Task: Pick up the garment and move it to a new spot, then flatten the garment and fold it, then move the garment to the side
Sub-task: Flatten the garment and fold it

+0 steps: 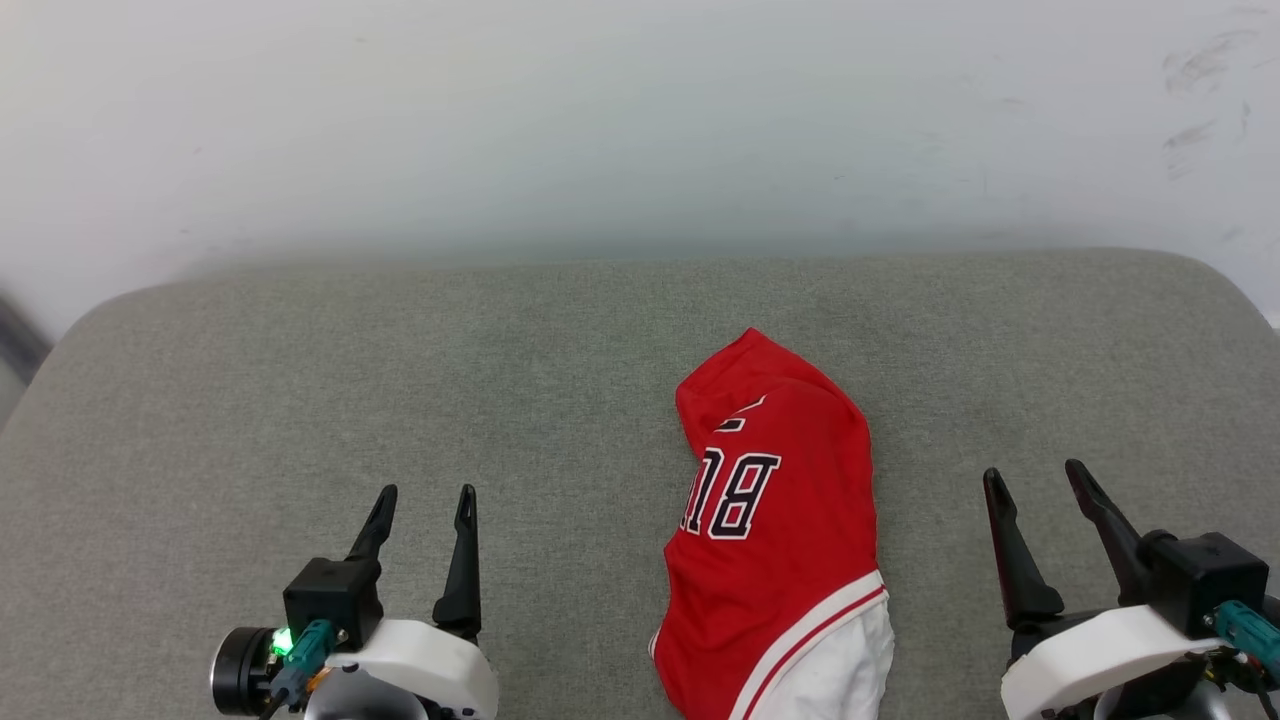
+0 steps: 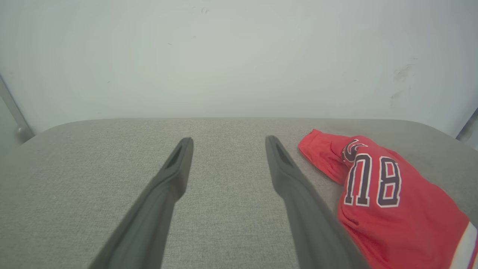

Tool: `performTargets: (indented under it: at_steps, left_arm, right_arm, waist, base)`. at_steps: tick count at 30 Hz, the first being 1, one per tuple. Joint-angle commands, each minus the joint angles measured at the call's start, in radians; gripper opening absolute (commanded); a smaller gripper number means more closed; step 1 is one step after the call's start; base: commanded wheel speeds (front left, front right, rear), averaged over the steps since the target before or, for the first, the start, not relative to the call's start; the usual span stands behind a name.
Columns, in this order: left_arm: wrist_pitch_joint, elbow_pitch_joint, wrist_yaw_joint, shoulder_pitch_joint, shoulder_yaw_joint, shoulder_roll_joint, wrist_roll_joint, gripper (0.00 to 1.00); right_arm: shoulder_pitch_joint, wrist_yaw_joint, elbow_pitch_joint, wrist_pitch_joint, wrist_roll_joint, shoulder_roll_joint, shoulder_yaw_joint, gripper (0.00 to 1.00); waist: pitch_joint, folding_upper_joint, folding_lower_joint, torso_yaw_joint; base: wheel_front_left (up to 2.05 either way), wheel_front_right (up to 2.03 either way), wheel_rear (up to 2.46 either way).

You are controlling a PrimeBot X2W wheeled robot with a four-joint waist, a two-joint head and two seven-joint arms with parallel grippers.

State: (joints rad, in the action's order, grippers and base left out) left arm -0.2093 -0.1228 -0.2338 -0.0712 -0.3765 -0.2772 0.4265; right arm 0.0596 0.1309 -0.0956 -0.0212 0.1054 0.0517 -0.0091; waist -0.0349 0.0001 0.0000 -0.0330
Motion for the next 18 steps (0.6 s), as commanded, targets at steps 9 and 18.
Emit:
performTargets:
  at_steps: [9,18]
  left_arm:
    - [0.074,0.044,0.036,-0.086,-0.076,-0.008,-0.045,1.00]
    - [0.323,0.018,0.157,-0.254,-0.252,0.047,-0.061,1.00]
  right_arm:
    - [-0.011,0.000,-0.011,-0.004,0.003,-0.003,-0.002,1.00]
    - [-0.042,0.000,-0.024,-0.005,-0.004,-0.003,0.003,1.00]
  waist:
    - [0.019,-0.0001,0.0000,0.009]
    - [0.094,-0.0001,0.0000,0.001]
  base:
    - [0.00,0.00,0.00]
    - [0.00,0.00,0.00]
